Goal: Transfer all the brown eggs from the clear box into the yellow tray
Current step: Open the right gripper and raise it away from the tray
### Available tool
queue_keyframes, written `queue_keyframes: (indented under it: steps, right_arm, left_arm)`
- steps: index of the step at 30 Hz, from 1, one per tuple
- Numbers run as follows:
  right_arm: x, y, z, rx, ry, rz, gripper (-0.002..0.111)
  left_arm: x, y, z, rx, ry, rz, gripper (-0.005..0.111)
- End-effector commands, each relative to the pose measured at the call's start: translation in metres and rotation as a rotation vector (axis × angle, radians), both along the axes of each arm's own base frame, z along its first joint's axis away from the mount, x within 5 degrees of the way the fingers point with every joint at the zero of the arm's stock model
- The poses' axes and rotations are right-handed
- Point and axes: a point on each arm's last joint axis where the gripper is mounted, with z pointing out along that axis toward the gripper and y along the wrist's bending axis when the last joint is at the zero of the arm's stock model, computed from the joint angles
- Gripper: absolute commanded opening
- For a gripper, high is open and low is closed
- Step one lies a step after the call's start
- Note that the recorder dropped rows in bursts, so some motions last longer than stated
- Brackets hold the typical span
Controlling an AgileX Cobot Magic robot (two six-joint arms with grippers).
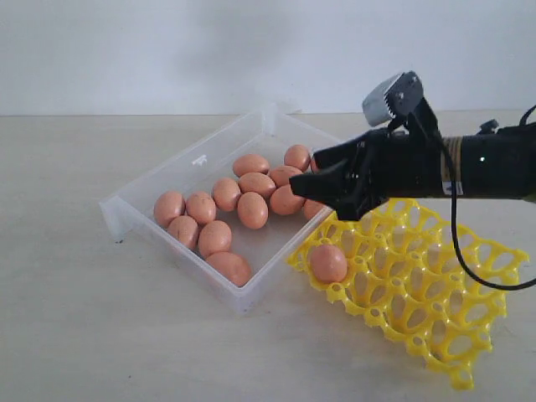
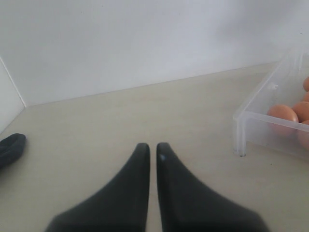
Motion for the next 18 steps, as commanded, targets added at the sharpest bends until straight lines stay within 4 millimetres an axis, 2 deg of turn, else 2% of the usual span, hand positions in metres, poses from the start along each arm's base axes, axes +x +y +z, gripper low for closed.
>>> queue_keyframes:
  steps: [1,2,3,4,5,6,7,8,11,13,14,15,18]
  right_arm:
    - [-0.008,0.003,0.046,0.212,-0.028,-0.018,0.058]
    - [-0.01,0.004,0.052,0.252,-0.014,-0.015,0.057]
    - [-0.01,0.005,0.066,0.267,0.008,-0.018,0.047]
    - [-0.008,0.006,0.069,0.248,0.024,-0.025,0.04]
    - [-0.003,0.012,0.075,0.129,0.042,0.001,0.022]
    - [0.0,0.014,0.078,0.07,0.059,0.008,0.017]
    - [0.013,0.02,0.088,-0.024,0.163,-0.077,0.012]
    - [0.026,0.02,0.101,0.065,0.23,-0.188,0.015]
    - [0.052,0.026,0.12,0.101,0.178,-0.162,0.019]
    - [0.07,0.029,0.11,0.075,0.155,-0.153,0.019]
    - [0.081,0.025,0.101,0.015,0.107,-0.202,0.019]
    - [0.085,0.021,0.099,-0.026,0.066,-0.25,0.018]
    - [0.093,0.004,0.107,-0.164,-0.086,-0.41,0.007]
  left_arm:
    - [0.0,-0.001,0.002,-0.007,-0.012,-0.007,0.004]
    - [0.0,-0.001,0.002,-0.007,-0.012,-0.007,0.004]
    - [0.0,-0.001,0.002,-0.007,-0.012,-0.007,0.004]
    - [0.0,-0.001,0.002,-0.007,-0.012,-0.007,0.004]
    - [0.0,-0.001,0.002,-0.007,-0.012,-0.007,0.004]
    - [0.0,-0.001,0.002,-0.007,-0.012,-0.007,0.004]
    - [0.0,-0.001,0.002,-0.007,-0.012,-0.007,0.004]
    - [0.0,-0.001,0.002,-0.007,-0.012,-0.007,0.004]
    - [0.0,-0.001,0.002,-0.007,-0.012,-0.008,0.004]
    - [0.0,-0.001,0.002,-0.007,-0.012,-0.008,0.004]
    - [0.0,-0.001,0.002,-0.007,-0.012,-0.008,0.004]
    - [0.0,-0.001,0.002,-0.007,-0.012,-0.008,0.004]
    - [0.0,-0.001,0.002,-0.007,-0.012,-0.008,0.004]
